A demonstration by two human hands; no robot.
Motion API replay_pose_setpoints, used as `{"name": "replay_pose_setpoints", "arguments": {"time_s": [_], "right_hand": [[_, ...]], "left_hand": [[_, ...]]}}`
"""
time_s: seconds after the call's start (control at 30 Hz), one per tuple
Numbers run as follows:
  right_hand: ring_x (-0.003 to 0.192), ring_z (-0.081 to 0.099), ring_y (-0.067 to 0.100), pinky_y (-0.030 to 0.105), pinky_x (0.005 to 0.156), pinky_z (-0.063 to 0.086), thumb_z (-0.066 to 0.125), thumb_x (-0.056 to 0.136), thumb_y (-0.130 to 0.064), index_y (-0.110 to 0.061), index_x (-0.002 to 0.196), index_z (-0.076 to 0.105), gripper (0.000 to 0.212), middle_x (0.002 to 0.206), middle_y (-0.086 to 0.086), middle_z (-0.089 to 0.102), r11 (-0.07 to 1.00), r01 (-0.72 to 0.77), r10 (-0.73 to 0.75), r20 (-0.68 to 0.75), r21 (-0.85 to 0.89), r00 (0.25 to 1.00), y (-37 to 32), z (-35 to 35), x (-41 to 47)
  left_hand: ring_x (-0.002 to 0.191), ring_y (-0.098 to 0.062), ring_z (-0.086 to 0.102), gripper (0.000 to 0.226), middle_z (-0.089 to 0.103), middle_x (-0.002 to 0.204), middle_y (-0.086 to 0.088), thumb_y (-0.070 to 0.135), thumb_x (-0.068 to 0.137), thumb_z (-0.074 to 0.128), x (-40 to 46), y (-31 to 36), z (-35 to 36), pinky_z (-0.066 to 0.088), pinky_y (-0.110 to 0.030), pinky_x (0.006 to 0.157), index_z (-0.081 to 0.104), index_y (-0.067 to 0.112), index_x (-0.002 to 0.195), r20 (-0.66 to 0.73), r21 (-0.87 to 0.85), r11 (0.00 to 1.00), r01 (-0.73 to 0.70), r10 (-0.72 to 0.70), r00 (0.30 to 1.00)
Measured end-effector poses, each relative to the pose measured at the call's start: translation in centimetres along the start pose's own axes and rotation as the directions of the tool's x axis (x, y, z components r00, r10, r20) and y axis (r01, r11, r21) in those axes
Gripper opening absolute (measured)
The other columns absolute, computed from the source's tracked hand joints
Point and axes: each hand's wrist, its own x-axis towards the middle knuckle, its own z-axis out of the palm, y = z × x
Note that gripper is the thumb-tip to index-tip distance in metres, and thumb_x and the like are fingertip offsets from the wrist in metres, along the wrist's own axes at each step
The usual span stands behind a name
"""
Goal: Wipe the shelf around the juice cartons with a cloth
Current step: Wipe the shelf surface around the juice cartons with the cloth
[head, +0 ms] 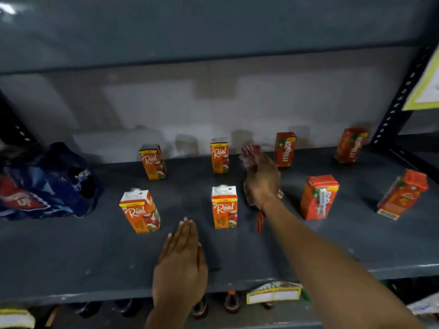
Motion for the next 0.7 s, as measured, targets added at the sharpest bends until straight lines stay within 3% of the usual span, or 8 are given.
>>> {"name": "replay_pose_setpoints", "arguments": {"time_s": [0.07, 0.13, 0.23, 0.3, 0.5, 0.6, 0.7], "right_hand": [[0.141, 0.043, 0.027, 0.041, 0.117, 0.034, 0.048, 0.097, -0.017, -0.023, 0.152, 0.037, 0.057, 0.156, 0.004, 0.044, 0.945, 0.026, 0.017, 0.126, -0.327, 0.992, 0.7, 1.2, 1.9], [0.147, 0.033, 0.028, 0.043, 0.12, 0.028, 0.043, 0.098, -0.026, -0.022, 0.155, 0.031, 0.058, 0.162, 0.006, 0.032, 0.886, 0.039, 0.071, 0.218, -0.463, 0.973, 1.0, 2.2, 3.2], [0.146, 0.035, 0.031, 0.046, 0.119, 0.03, 0.038, 0.1, -0.027, -0.018, 0.151, 0.035, 0.052, 0.159, 0.01, 0.036, 0.867, 0.017, 0.104, 0.213, -0.498, 0.972, 0.6, 3.3, 4.5], [0.144, 0.036, 0.031, 0.046, 0.117, 0.031, 0.037, 0.1, -0.028, -0.018, 0.149, 0.038, 0.05, 0.157, 0.011, 0.039, 0.856, 0.004, 0.122, 0.21, -0.517, 0.97, 0.2, 3.6, 5.0], [0.15, 0.027, 0.028, 0.047, 0.12, 0.026, 0.038, 0.1, -0.031, -0.022, 0.153, 0.032, 0.055, 0.164, 0.004, 0.028, 0.84, 0.073, 0.108, 0.298, -0.537, 0.948, 0.1, 2.3, 3.4], [0.152, 0.022, 0.025, 0.044, 0.122, 0.025, 0.032, 0.101, -0.039, -0.026, 0.155, 0.03, 0.055, 0.167, 0.001, 0.022, 0.85, 0.114, 0.069, 0.322, -0.515, 0.944, 0.1, 1.1, 1.0], [0.15, 0.028, 0.025, 0.045, 0.12, 0.027, 0.028, 0.102, -0.044, -0.03, 0.152, 0.036, 0.053, 0.164, 0.001, 0.029, 0.859, 0.108, 0.072, 0.326, -0.501, 0.942, 0.0, -0.2, -1.8]], "left_hand": [[0.146, -0.006, 0.008, 0.056, 0.011, 0.16, 0.003, 0.031, 0.097, 0.021, 0.0, 0.1, 0.0, 0.004, -0.025, 0.12, 0.013, 0.015, 0.151, -0.006, 0.01, 1.0, -0.014, 0.014, 1.0], [0.145, -0.004, 0.011, 0.06, 0.016, 0.159, 0.004, 0.035, 0.094, 0.013, 0.0, 0.3, -0.2, 0.007, -0.025, 0.12, 0.018, 0.015, 0.15, -0.017, 0.0, 1.0, -0.001, 0.001, 1.0], [0.144, -0.001, 0.004, 0.074, 0.012, 0.159, 0.006, 0.042, 0.084, -0.005, 0.0, 0.5, -0.2, 0.003, -0.025, 0.12, 0.014, 0.018, 0.15, -0.015, 0.003, 1.0, -0.022, 0.022, 1.0], [0.142, 0.001, -0.001, 0.074, 0.009, 0.159, 0.007, 0.043, 0.083, -0.007, 0.0, 0.3, -0.3, 0.0, -0.023, 0.119, 0.01, 0.019, 0.151, -0.02, 0.005, 1.0, -0.024, 0.025, 0.999], [0.146, -0.005, 0.006, 0.057, 0.011, 0.16, 0.004, 0.033, 0.097, 0.018, -0.2, 0.4, -0.2, 0.002, -0.024, 0.119, 0.011, 0.016, 0.151, 0.007, 0.041, 0.999, -0.015, 0.015, 1.0], [0.147, -0.006, 0.007, 0.057, 0.011, 0.161, 0.004, 0.032, 0.097, 0.021, -0.2, 0.3, -0.1, 0.004, -0.025, 0.12, 0.011, 0.017, 0.152, 0.017, 0.039, 0.999, 0.0, -0.001, 1.0], [0.147, -0.007, 0.011, 0.057, 0.014, 0.161, 0.003, 0.033, 0.098, 0.02, -0.2, 0.2, -0.1, 0.008, -0.027, 0.121, 0.013, 0.016, 0.151, 0.022, 0.044, 0.999, 0.001, -0.002, 1.0]]}}
